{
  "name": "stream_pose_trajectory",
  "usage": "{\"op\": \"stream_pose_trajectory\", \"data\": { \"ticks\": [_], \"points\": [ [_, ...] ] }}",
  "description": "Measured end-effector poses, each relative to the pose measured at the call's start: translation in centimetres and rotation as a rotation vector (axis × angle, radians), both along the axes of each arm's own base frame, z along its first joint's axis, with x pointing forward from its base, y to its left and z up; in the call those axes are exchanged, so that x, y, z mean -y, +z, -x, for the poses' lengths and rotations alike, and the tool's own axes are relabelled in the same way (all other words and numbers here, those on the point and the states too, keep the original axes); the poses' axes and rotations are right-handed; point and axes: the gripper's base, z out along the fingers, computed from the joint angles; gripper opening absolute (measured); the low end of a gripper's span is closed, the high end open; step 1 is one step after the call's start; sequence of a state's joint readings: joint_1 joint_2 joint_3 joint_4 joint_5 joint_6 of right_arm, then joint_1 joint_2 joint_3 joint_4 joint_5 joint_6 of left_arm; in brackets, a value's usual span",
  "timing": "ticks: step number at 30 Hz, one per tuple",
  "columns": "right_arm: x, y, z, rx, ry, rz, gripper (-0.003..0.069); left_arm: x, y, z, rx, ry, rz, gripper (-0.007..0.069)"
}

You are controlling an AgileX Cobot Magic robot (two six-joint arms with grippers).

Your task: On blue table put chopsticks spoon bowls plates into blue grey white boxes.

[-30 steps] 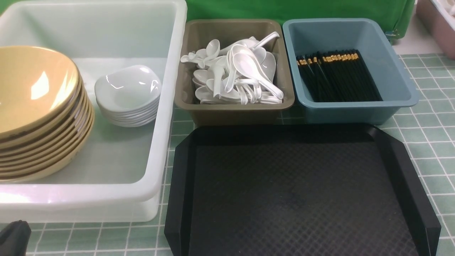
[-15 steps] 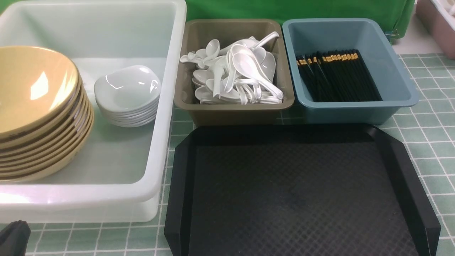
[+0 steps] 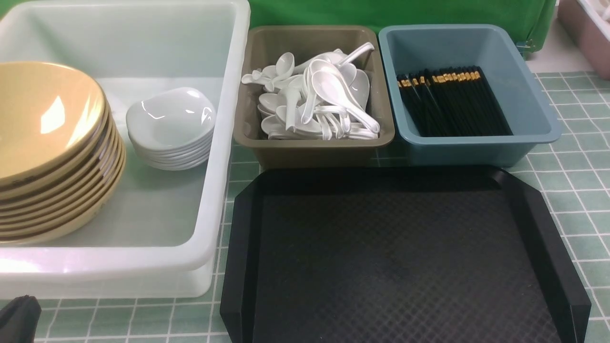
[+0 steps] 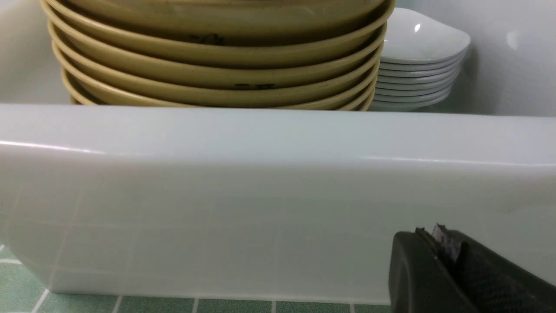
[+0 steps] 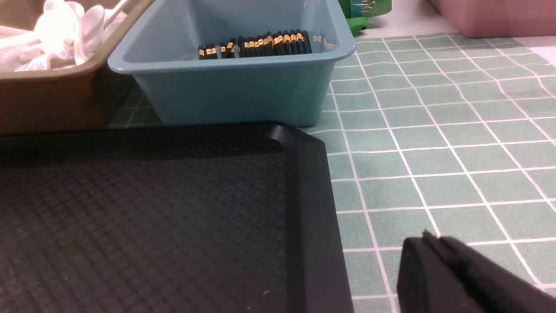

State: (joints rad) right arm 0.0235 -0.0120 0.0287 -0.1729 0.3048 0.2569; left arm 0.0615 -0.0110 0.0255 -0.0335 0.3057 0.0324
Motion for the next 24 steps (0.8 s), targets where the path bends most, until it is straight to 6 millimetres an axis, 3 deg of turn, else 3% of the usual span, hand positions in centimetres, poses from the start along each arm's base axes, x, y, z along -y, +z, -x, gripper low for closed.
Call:
{"op": "stream_pose_trajectory", "data": {
  "ticks": [24],
  "points": [
    [0.00, 0.00, 0.00, 0.000, 0.000, 0.000, 0.0062, 0.00, 0.00, 0.00, 0.000, 0.000, 0.000, 0.0001]
  ]
}}
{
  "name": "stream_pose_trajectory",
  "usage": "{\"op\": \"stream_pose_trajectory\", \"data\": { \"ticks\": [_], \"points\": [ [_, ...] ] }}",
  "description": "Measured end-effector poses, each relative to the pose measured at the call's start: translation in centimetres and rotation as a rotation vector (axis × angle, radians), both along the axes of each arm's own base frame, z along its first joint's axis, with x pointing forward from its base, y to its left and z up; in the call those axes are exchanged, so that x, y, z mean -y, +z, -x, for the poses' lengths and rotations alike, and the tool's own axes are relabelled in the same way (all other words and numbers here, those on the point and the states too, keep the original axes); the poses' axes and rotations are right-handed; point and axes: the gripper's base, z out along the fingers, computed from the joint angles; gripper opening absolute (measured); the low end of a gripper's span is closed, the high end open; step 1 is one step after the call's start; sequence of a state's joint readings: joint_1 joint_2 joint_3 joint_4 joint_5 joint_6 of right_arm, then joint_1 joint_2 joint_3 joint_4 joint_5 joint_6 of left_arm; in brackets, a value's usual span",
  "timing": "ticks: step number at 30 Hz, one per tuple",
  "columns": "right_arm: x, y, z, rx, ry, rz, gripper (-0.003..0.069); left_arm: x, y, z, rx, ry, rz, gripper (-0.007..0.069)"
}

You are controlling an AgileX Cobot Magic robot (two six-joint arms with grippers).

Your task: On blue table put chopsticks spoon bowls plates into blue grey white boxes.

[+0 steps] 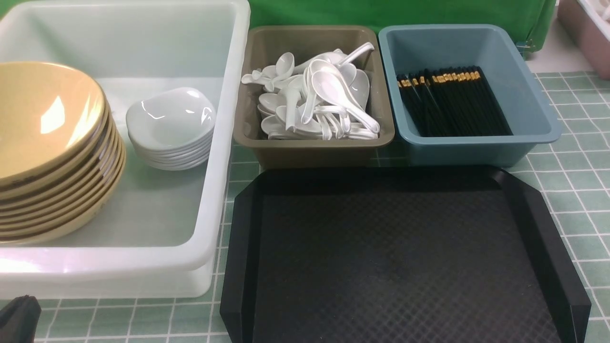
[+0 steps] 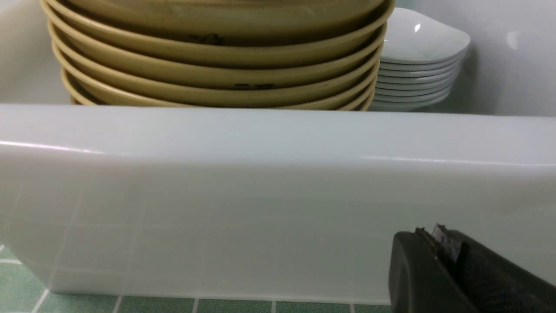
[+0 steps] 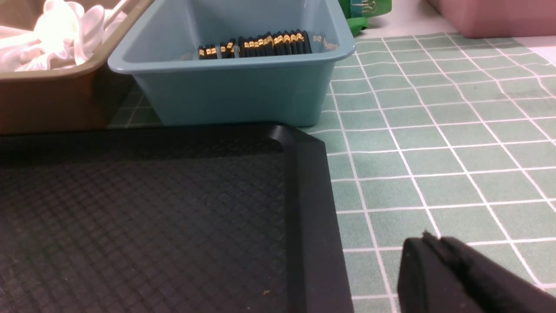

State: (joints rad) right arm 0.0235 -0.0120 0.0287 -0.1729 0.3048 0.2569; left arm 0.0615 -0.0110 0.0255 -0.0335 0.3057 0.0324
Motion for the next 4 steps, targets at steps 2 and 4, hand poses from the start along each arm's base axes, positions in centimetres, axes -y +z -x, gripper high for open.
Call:
{"op": "stream_pose_trajectory", "data": {
  "ticks": [2, 4],
  "points": [
    [0.00, 0.00, 0.00, 0.000, 0.000, 0.000, 0.0066, 0.00, 0.00, 0.00, 0.000, 0.000, 0.000, 0.0001],
    [0.00, 0.00, 0.00, 0.000, 0.000, 0.000, 0.0067, 0.00, 0.00, 0.00, 0.000, 0.000, 0.000, 0.0001]
  ]
}}
